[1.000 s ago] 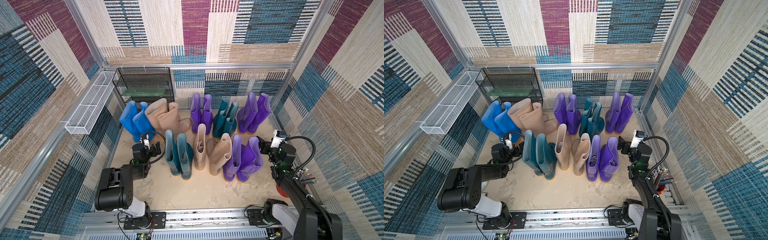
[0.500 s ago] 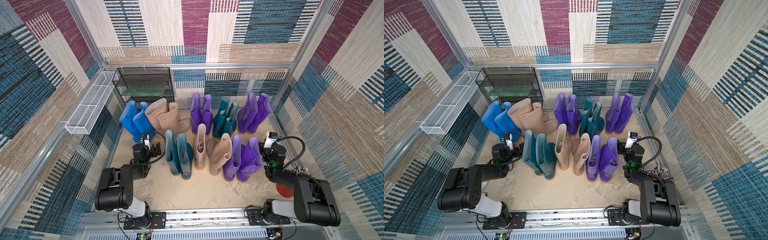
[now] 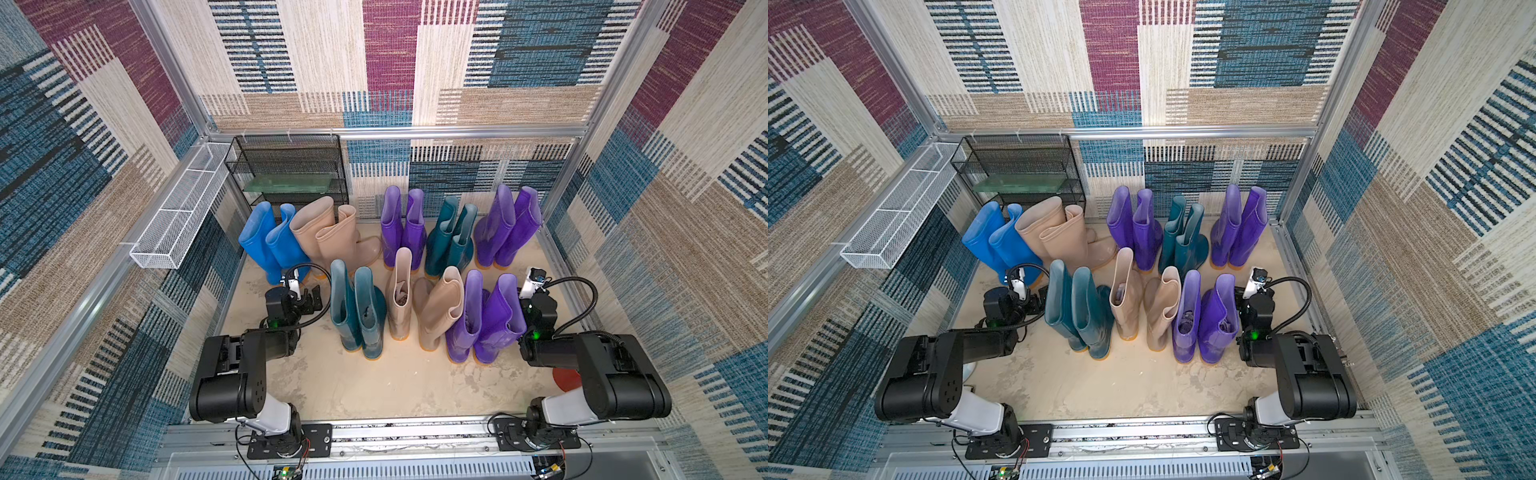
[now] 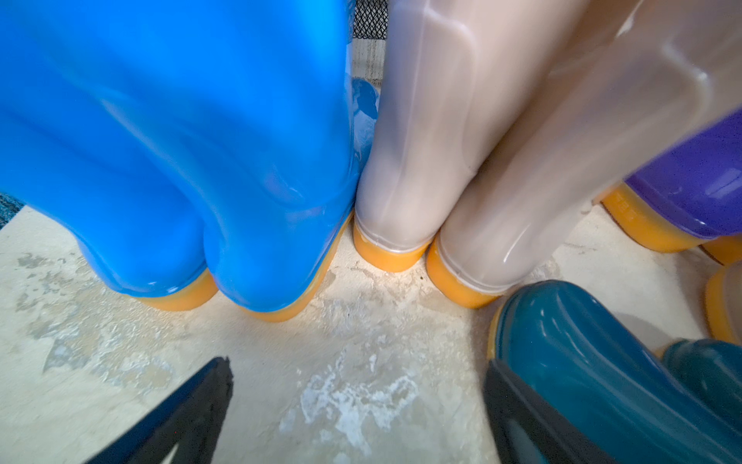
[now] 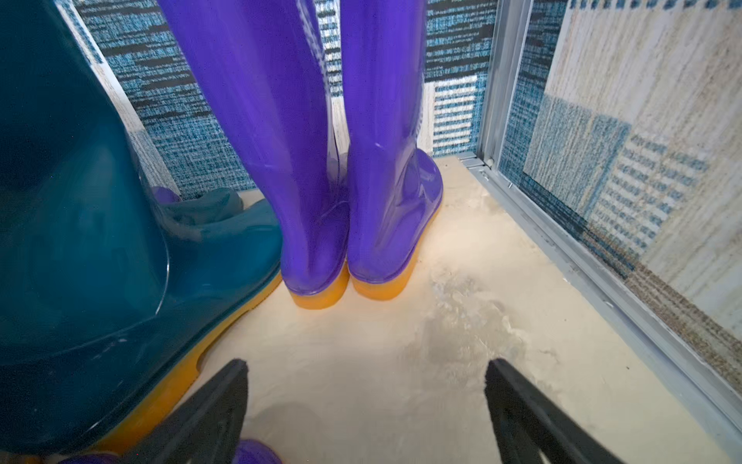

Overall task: Match and arrange rain boots in pairs
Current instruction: Reset both arms

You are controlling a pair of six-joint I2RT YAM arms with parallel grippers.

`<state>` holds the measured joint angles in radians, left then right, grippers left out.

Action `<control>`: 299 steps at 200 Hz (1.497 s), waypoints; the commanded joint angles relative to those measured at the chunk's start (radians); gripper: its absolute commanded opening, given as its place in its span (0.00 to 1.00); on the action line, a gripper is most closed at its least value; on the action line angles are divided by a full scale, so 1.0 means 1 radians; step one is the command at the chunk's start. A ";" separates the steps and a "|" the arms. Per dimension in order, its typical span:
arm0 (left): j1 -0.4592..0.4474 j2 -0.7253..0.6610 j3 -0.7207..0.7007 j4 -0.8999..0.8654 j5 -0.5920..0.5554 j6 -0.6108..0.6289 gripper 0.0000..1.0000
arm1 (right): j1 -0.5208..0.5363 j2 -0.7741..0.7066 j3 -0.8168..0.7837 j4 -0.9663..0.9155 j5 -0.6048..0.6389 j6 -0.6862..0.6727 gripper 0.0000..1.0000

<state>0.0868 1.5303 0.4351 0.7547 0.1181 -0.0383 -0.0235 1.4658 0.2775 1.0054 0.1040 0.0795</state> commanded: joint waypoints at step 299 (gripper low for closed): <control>-0.016 0.010 0.032 -0.028 0.023 0.044 1.00 | 0.034 0.004 0.014 0.027 0.115 -0.014 0.95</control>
<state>0.0708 1.5375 0.4610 0.7345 0.1375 -0.0231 0.0101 1.4696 0.2886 1.0042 0.1947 0.0780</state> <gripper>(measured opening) 0.994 0.949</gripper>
